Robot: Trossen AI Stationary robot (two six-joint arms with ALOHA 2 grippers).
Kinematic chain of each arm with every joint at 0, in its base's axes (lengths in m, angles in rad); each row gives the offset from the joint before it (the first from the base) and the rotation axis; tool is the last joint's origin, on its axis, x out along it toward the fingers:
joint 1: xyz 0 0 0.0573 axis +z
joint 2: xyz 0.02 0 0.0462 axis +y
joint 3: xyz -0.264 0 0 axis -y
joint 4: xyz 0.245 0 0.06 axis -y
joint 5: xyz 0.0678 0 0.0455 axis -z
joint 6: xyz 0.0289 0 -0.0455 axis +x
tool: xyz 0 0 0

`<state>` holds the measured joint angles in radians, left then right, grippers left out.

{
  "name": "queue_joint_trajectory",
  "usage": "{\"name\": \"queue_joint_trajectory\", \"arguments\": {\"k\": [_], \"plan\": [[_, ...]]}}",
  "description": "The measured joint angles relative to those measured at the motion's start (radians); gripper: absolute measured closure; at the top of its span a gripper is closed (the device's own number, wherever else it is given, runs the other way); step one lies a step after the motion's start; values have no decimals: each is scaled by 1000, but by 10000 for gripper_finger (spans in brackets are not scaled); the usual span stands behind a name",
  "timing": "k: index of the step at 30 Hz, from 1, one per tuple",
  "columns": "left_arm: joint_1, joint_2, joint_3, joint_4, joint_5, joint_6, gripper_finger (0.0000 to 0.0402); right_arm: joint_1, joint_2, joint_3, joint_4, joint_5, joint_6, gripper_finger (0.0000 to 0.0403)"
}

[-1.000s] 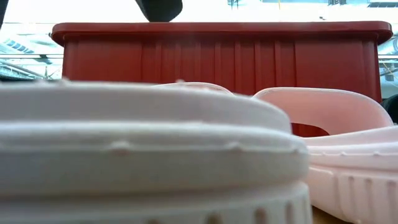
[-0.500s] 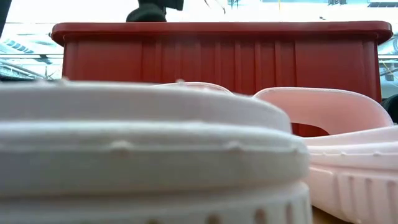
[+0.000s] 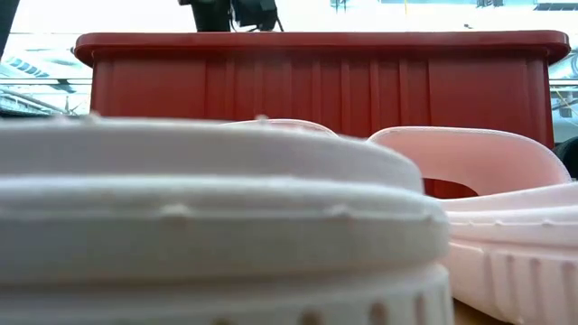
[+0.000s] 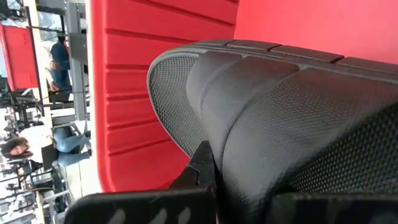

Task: Pick and place slides into bin
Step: Put the black slides into the red bin

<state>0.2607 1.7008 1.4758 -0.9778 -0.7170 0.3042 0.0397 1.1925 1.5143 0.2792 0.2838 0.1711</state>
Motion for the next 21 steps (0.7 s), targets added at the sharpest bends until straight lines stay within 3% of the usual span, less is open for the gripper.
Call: {"name": "queue_joint_trajectory", "arguments": {"k": [9,21], "plan": [[68,0,-154,215,47,158,401,1,1,0,-36,-1,0,197],[200,0,-290,323,121,236,401,1,1,0,-49,0,26,197]]}}
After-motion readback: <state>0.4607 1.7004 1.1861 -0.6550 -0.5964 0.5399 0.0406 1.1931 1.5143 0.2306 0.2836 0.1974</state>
